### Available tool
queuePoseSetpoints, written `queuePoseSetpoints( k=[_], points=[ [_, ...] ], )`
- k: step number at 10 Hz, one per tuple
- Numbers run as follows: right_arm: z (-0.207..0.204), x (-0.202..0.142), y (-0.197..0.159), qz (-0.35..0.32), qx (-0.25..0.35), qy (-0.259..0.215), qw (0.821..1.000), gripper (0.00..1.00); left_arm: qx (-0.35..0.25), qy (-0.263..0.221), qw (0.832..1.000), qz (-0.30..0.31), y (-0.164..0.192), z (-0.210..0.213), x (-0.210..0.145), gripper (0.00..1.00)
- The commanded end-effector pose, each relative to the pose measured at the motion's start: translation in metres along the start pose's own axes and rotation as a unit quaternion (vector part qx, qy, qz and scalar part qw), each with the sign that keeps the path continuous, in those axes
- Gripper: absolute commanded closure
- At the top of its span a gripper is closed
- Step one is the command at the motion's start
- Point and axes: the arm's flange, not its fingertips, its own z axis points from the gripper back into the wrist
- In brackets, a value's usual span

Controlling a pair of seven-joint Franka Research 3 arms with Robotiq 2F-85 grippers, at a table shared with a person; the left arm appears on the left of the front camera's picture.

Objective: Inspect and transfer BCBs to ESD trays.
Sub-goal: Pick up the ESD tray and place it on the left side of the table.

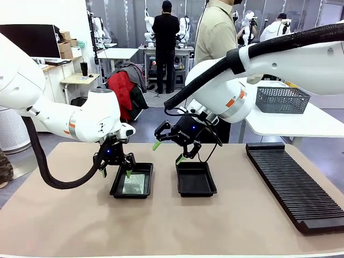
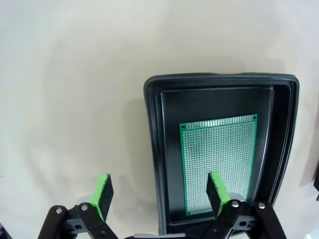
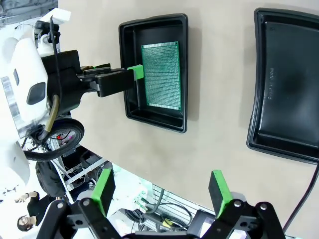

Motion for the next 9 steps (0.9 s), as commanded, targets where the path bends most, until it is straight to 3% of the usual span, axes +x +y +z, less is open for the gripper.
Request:
queuePoseSetpoints(
  k=[1, 7, 9],
  points=[
    [0.0005, -0.0001, 0.0001, -0.002, -0.005, -0.002, 1.0, 0.0, 0.0, -0.002, 1.0, 0.001, 0.0013, 0.0013, 0.0006, 0.0],
    [0.0005, -0.0001, 0.0001, -0.002, -0.005, -0.002, 1.0, 0.0, 0.0, 0.0, 1.0, 0.0, 0.0005, 0.0004, 0.0002, 0.0],
    [0.0005, -0.0001, 0.0001, -0.002, -0.005, -0.002, 1.0, 0.0, -0.026, 0.002, 0.999, -0.021, 0.0021, -0.0029, -0.0081, 0.08]
  ],
)
